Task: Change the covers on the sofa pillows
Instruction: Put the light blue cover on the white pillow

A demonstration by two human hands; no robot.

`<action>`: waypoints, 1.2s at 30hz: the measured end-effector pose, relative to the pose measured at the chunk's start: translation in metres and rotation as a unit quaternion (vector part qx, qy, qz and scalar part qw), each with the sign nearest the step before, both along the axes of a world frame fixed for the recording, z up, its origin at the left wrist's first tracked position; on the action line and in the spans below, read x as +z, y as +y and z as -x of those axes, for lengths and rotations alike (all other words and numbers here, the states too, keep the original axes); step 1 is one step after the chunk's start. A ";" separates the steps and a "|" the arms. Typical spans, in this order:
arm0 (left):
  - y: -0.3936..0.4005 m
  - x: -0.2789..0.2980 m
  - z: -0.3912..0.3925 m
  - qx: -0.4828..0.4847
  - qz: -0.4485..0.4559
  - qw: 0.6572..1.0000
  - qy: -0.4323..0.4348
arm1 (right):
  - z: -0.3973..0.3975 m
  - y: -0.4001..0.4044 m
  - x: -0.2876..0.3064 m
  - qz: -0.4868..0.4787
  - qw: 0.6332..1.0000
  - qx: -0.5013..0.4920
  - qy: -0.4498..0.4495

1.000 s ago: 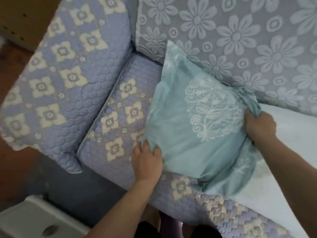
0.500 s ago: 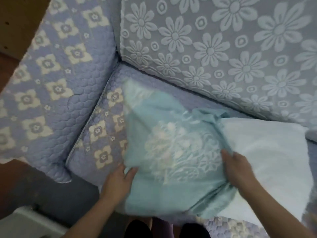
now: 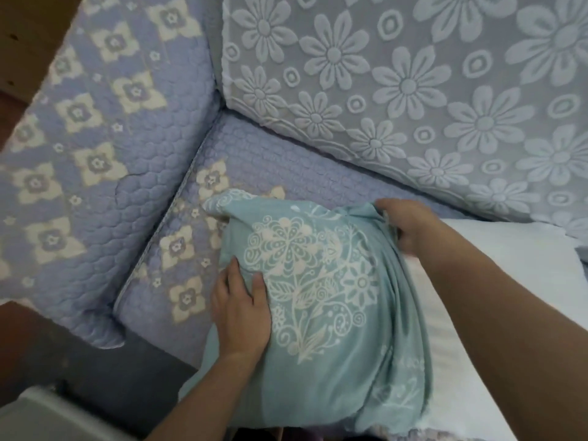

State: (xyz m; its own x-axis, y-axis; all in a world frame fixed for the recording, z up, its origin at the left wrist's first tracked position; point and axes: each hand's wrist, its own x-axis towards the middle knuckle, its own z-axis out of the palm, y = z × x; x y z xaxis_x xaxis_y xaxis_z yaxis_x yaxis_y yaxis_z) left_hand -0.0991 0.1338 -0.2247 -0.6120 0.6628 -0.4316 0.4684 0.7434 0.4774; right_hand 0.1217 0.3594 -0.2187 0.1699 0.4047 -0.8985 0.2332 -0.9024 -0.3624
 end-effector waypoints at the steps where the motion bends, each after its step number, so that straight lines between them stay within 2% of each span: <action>1: 0.009 0.000 0.002 0.011 -0.002 1.000 -0.014 | 0.003 0.009 -0.009 0.034 0.999 -0.002 0.000; 3: 0.029 -0.003 0.009 0.043 -0.012 0.996 -0.074 | 0.006 0.013 -0.020 0.035 0.999 0.023 -0.022; 4: 0.040 -0.010 0.015 0.066 -0.011 0.992 -0.105 | 0.005 0.014 -0.027 -0.008 0.998 0.038 -0.058; 6: 0.058 -0.019 0.028 0.077 0.041 0.988 -0.127 | -0.009 0.011 -0.034 -0.131 0.968 0.059 -0.206; 7: 0.065 -0.023 0.032 0.069 0.072 0.986 -0.132 | -0.019 0.009 -0.031 -0.162 0.950 0.045 -0.262; 9: 0.074 -0.024 0.035 0.044 0.101 0.981 -0.157 | -0.037 0.010 -0.036 -0.139 0.933 0.072 -0.324; 11: 0.081 -0.012 0.027 -0.007 0.075 0.982 -0.175 | -0.043 0.007 -0.039 -0.076 0.923 0.190 -0.325; 13: 0.079 0.018 0.023 -0.017 0.009 0.987 -0.157 | -0.040 0.002 -0.032 -0.088 0.910 0.277 -0.295; 14: 0.074 0.039 0.027 0.000 -0.026 0.989 -0.147 | -0.051 0.001 -0.028 -0.118 0.892 0.322 -0.295; 16: 0.060 0.071 0.042 0.012 -0.075 0.989 -0.127 | -0.096 -0.001 -0.003 -0.123 0.873 0.306 -0.359; 17: 0.055 0.078 0.055 -0.007 -0.080 0.991 -0.109 | -0.117 0.002 0.002 -0.129 0.860 0.297 -0.396; 19: 0.049 0.084 0.066 -0.072 -0.037 0.994 -0.074 | -0.151 -0.003 0.017 -0.063 0.858 0.301 -0.411; 23: 0.084 0.046 0.069 -0.044 -0.008 0.999 0.006 | -0.148 -0.022 0.018 -0.076 0.841 0.293 -0.448; 24: 0.093 0.037 0.067 -0.027 -0.012 0.999 0.020 | -0.143 -0.027 0.014 -0.089 0.834 0.312 -0.447; 25: 0.099 0.031 0.061 -0.033 -0.020 0.999 0.029 | -0.137 -0.031 0.014 -0.111 0.845 0.295 -0.432; 28: 0.088 0.024 0.015 -0.171 0.019 0.985 0.013 | -0.123 -0.045 0.026 -0.151 0.905 0.163 -0.363; 30: 0.063 0.028 -0.018 -0.236 0.037 0.969 0.058 | -0.107 -0.079 0.031 -0.134 0.942 0.085 -0.295; 32: 0.034 0.033 -0.038 -0.279 0.009 0.952 0.123 | -0.083 -0.131 0.039 -0.128 0.968 0.087 -0.197; 34: 0.009 0.032 -0.047 -0.300 -0.006 0.943 0.144 | -0.078 -0.180 0.055 -0.164 0.957 0.188 -0.147; 35: -0.002 0.030 -0.048 -0.312 0.015 0.940 0.137 | -0.087 -0.196 0.057 -0.184 0.948 0.213 -0.152; 36: -0.011 0.024 -0.048 -0.330 0.042 0.933 0.136 | -0.109 -0.203 0.057 -0.199 0.946 0.175 -0.186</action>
